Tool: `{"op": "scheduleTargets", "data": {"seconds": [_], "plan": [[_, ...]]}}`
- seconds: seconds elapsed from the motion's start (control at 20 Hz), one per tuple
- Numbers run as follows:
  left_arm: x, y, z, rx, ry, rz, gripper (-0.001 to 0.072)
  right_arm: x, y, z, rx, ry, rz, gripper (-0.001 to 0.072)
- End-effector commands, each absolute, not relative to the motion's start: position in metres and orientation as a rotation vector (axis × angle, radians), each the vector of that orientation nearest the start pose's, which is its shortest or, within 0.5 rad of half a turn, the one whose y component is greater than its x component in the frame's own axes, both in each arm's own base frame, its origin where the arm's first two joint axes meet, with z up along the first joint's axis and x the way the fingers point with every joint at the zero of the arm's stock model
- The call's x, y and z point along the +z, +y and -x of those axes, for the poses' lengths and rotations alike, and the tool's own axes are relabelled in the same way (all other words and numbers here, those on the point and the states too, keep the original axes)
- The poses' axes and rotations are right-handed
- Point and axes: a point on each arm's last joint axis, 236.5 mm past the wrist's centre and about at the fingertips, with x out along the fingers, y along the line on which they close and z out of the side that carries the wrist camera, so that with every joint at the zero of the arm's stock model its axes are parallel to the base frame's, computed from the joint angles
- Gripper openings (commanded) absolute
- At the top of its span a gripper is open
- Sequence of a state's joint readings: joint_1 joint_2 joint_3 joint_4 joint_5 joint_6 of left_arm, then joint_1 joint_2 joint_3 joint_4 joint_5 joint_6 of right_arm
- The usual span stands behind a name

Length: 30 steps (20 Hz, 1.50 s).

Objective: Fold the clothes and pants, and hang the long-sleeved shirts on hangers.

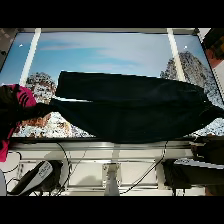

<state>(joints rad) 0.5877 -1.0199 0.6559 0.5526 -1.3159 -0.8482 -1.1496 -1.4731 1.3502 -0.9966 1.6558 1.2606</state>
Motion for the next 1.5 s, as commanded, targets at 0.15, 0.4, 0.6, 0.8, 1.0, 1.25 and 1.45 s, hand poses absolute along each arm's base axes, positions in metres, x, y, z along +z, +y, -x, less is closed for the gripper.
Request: {"op": "scheduleTargets", "data": {"seconds": [0.15,0.4,0.6,0.8,1.0,1.25,1.45], "plan": [[0.092,0.022,-0.391,-0.270,0.539,0.967,0.0012,0.062,-0.268,-0.310,-0.267,0.849,-1.316,0.0048],[0.093,0.040,-0.428,-0.213,0.497,1.002,0.0012,0.069,-0.295,-0.351,-0.399,0.685,-1.531,0.0047],[0.075,0.042,-0.470,-0.135,0.477,1.070,0.0012,0.102,-0.319,-0.387,-0.483,0.516,-1.552,0.0047],[0.045,0.019,-0.501,-0.146,0.545,1.085,0.0012,0.104,-0.321,-0.411,-0.526,0.522,-1.526,0.0047],[0.022,0.000,-0.524,-0.146,0.572,1.182,0.0012,0.087,-0.318,-0.430,-0.583,0.530,-1.509,0.0047],[0.002,0.001,-0.533,-0.094,0.584,1.210,0.0012,0.066,-0.315,-0.445,-0.627,0.533,-1.568,0.0047],[0.008,0.015,-0.546,-0.047,0.537,1.205,0.0012,0.044,-0.318,-0.450,-0.659,0.540,-1.618,0.0046]]}}
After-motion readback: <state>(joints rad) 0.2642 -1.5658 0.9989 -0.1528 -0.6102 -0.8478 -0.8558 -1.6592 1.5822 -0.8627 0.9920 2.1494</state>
